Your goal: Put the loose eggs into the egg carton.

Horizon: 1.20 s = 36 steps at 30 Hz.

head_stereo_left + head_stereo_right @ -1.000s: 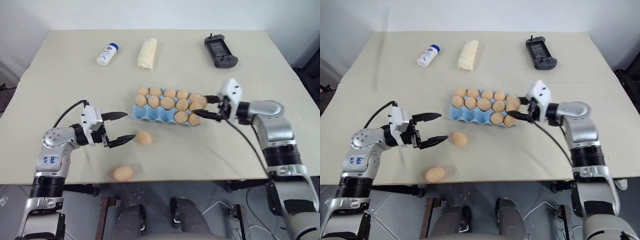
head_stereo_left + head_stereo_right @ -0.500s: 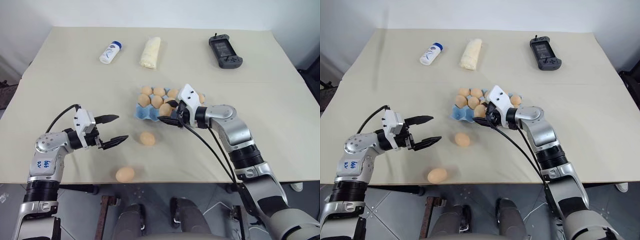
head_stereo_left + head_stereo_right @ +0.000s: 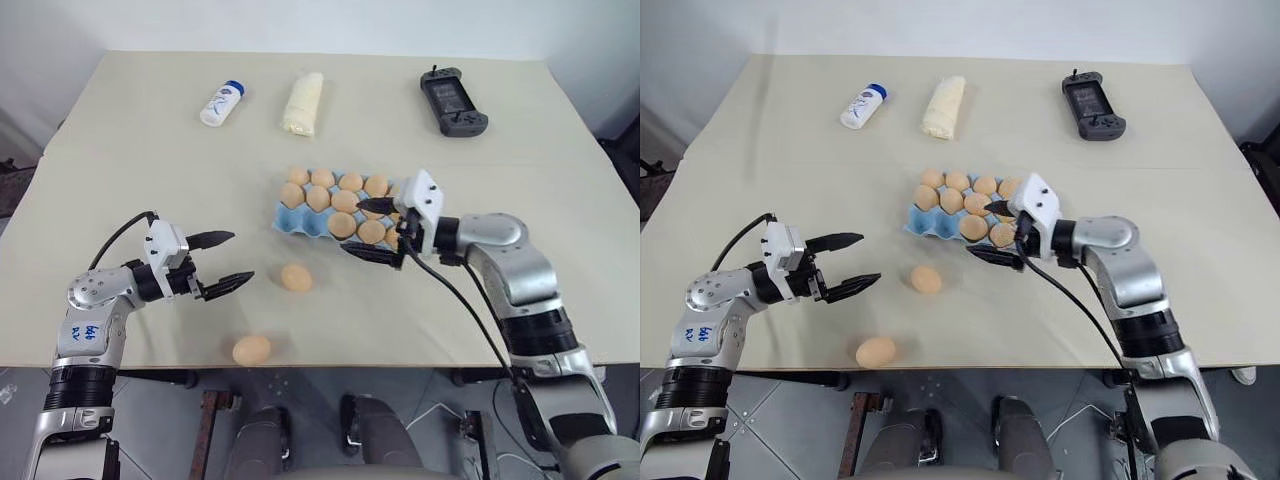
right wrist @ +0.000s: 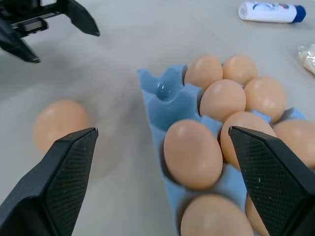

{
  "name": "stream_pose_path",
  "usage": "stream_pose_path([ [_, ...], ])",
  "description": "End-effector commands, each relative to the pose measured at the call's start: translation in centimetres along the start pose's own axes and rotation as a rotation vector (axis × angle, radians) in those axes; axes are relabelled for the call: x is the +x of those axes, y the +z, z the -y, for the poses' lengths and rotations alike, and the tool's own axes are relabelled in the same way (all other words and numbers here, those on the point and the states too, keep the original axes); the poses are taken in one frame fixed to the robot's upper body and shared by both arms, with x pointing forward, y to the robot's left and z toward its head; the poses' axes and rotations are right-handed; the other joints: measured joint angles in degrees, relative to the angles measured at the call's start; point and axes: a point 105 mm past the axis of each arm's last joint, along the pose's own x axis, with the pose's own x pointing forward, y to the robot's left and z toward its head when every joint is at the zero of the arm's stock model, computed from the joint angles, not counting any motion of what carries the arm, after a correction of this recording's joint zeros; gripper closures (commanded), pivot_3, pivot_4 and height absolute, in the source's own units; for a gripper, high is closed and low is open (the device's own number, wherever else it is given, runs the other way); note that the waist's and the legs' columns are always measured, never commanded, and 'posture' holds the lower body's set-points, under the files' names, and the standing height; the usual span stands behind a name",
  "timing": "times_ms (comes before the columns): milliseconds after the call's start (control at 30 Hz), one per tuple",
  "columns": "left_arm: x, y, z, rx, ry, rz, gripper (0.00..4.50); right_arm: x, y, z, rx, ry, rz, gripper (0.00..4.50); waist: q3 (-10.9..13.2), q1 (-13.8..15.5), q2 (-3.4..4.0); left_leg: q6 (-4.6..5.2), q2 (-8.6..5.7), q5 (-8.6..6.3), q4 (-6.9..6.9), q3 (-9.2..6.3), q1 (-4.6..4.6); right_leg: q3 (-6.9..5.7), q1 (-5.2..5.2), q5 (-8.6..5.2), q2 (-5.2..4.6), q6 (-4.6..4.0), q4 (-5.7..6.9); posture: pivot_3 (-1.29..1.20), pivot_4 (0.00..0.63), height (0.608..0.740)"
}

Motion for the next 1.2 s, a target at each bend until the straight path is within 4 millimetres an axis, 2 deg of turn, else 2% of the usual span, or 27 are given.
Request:
stream_pose_path([
  [33, -0.5, 1.1, -0.3, 0.043, 0.013, 0.018, 0.0, -3.0, 1.4, -0.8, -0.063, 0.012, 0.112, 0.05, 0.0, 0.33, 0.0, -0.01, 0.0, -0.01, 0.01, -0.01, 0.0, -0.02, 0.0, 0.0, 0.0, 0.0, 0.01, 0.0, 0.15, 0.74],
  [200, -0.6, 1.0, -0.2, 0.052, -0.005, -0.001, 0.0, -6.7, -0.7, -2.3, -0.036, 0.023, 0.093, 0.05, 0.0, 0.44, 0.0, 0.05, 0.0, -0.02, 0.07, 0.0, -0.01, -0.05, 0.11, 0.0, -0.02, 0.0, -0.29, 0.0, 0.15, 0.74],
  [400, -0.2, 1.3, 0.2, 0.044, -0.035, 0.007, 0.0, -8.9, -2.7, -3.3, -0.004, -0.041, 0.056, 0.05, 0.0, 0.39, 0.0, 0.11, -0.02, 0.03, 0.1, 0.07, 0.08, -0.04, 0.14, 0.0, -0.08, 0.0, -0.32, 0.0, 0.15, 0.74],
  [600, -1.1, 0.9, -0.6, 0.055, -0.029, -0.018, 0.0, -8.3, -2.8, -4.6, -0.043, 0.002, 0.073, 0.05, 0.0, 0.22, 0.0, 0.19, -0.03, 0.04, 0.07, 0.12, 0.31, 0.02, 0.29, 0.03, -0.11, -0.07, -0.26, 0.0, 0.15, 0.74],
  [767, -3.7, 0.5, 0.1, 0.054, -0.139, -0.096, 0.0, -7.6, -2.3, -5.2, -0.069, 0.072, 0.087, 0.05, 0.0, 0.22, 0.0, 0.19, -0.02, 0.05, -0.02, 0.1, 0.36, 0.0, 0.26, 0.04, -0.11, -0.15, -0.21, 0.0, 0.15, 0.74],
  [933, -6.4, 0.6, 0.9, 0.044, -0.216, -0.166, 0.0, -7.4, -2.4, -5.0, -0.066, 0.079, 0.085, 0.05, 0.01, 0.3, 0.02, 0.15, -0.02, 0.03, -0.06, 0.09, 0.34, -0.03, 0.26, 0.04, -0.19, -0.16, -0.33, 0.0, 0.15, 0.74],
  [1067, -7.7, 0.7, 2.8, 0.044, -0.335, -0.187, 0.0, -7.5, -2.5, -4.8, -0.059, 0.074, 0.08, 0.05, 0.02, 0.29, 0.03, 0.13, -0.06, 0.0, -0.09, 0.1, 0.33, -0.07, 0.26, 0.03, -0.3, -0.16, -0.42, 0.0, 0.15, 0.74],
  [1200, -7.6, 0.5, 5.4, 0.048, -0.462, -0.199, 0.0, -7.5, -2.5, -4.6, -0.058, 0.073, 0.076, 0.05, 0.04, 0.28, 0.07, 0.09, -0.07, -0.02, -0.14, 0.1, 0.29, -0.09, 0.26, 0.03, -0.31, -0.17, -0.55, 0.0, 0.15, 0.74],
])
